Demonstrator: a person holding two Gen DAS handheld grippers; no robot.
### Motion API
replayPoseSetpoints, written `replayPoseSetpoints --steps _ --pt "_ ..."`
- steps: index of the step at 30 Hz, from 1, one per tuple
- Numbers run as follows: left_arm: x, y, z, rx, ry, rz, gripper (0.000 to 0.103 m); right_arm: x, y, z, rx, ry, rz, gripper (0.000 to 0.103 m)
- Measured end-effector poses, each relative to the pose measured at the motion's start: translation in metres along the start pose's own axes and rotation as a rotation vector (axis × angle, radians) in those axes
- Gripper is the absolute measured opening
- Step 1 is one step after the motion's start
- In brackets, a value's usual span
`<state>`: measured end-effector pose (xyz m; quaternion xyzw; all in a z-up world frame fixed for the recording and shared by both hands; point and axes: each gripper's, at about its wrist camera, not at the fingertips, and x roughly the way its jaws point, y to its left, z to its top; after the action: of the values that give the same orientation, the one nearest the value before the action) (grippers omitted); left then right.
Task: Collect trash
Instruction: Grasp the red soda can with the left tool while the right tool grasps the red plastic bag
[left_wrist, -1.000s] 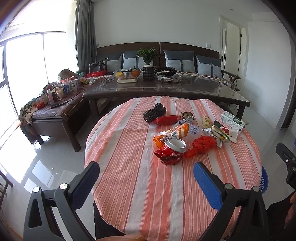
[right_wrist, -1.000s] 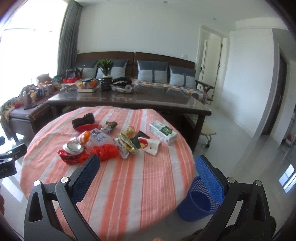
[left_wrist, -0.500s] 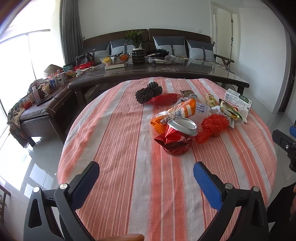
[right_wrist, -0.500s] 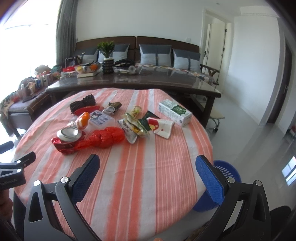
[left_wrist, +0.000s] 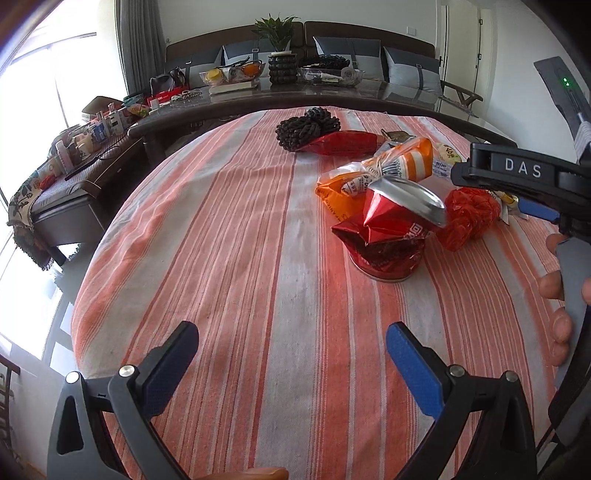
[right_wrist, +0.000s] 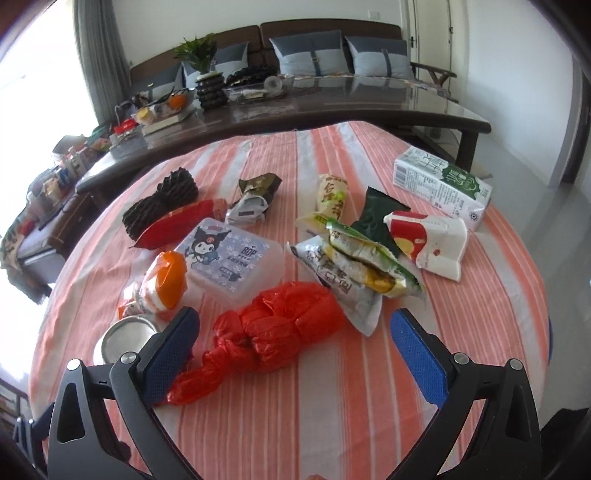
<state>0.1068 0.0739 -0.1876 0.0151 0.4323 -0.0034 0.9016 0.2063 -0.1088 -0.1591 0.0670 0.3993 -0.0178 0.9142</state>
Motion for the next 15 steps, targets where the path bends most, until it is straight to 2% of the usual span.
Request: replayPoseSetpoints --steps 6,12,15 --pt "0.008 0.002 0.000 -0.016 0.028 -0.025 0.103 0.010 0.009 -0.014 -0.096 0.040 -0.028 0.103" --pt "0.007 0.000 0.000 -0.021 0.032 -0.024 0.103 -0.011 -0.044 -0.036 -0.101 0.049 -0.144 0.103" --pt "0.008 0.001 0.000 -0.030 0.033 -0.018 0.103 -0.024 -0.074 -0.048 -0.070 0.054 -0.167 0.103"
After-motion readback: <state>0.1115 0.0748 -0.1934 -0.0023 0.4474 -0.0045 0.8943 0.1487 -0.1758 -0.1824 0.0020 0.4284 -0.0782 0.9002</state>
